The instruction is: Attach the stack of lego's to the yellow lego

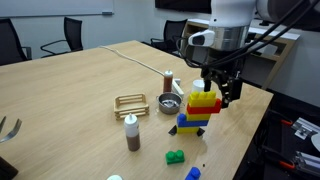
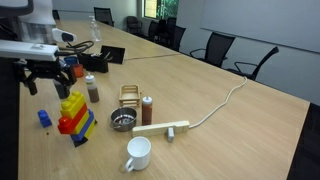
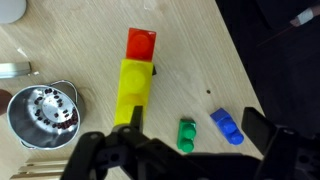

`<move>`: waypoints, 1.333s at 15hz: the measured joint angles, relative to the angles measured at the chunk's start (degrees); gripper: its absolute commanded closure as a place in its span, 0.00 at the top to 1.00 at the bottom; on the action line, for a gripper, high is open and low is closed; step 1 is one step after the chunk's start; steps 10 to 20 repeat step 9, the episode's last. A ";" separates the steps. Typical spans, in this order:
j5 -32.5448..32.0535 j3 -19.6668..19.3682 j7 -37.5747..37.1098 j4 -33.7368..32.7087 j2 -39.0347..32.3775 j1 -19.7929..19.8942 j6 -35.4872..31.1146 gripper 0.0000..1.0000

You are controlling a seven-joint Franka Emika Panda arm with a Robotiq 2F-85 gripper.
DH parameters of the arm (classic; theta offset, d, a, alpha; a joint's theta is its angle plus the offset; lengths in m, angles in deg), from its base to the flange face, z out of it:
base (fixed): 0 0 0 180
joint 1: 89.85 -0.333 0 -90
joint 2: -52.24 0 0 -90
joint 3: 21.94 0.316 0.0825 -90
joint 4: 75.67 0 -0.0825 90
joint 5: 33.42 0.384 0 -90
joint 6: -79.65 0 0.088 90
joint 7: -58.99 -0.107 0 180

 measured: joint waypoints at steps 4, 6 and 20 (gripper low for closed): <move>0.01 0.02 0.01 0.62 0.63 -0.14 0.21 1.00; 0.01 0.02 0.01 0.63 0.63 -0.14 0.21 1.00; 0.01 0.02 0.01 0.63 0.63 -0.14 0.21 1.00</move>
